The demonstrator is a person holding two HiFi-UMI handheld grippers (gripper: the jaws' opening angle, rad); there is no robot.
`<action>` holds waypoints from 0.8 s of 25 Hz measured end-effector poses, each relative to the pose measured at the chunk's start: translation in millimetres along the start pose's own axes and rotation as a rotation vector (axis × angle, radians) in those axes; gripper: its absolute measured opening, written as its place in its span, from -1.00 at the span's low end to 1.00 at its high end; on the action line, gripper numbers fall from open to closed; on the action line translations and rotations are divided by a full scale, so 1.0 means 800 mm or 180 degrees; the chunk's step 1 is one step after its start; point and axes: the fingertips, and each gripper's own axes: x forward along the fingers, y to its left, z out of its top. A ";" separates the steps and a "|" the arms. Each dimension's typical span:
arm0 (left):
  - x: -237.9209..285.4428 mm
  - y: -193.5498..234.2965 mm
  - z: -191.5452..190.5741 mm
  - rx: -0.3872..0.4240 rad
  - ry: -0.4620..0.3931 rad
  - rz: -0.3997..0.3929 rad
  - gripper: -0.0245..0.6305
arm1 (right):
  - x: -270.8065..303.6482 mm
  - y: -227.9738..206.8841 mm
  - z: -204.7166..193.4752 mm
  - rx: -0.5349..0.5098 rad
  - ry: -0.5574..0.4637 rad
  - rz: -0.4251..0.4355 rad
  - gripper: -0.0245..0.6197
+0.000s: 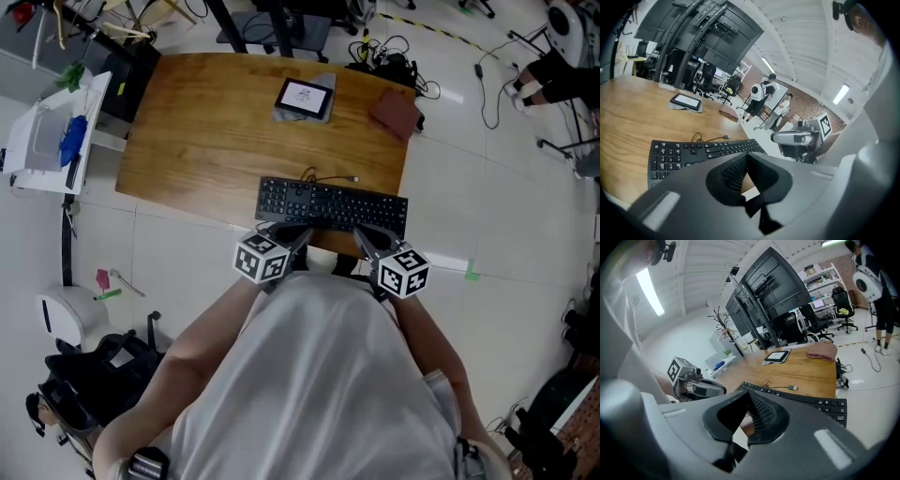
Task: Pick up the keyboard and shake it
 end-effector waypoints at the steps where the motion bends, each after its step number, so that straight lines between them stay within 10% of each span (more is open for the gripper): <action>1: 0.000 0.004 -0.001 -0.0019 0.0014 -0.0015 -0.93 | 0.000 -0.006 -0.005 0.0042 0.0023 -0.0059 -0.91; 11: -0.003 0.044 -0.030 -0.0279 0.0291 -0.0136 -0.93 | -0.001 -0.040 -0.037 0.0357 0.0095 -0.0394 -0.91; 20: -0.053 0.136 -0.047 -0.0889 0.0241 0.0284 -0.87 | -0.036 -0.120 -0.077 0.0786 0.0221 -0.0905 -0.84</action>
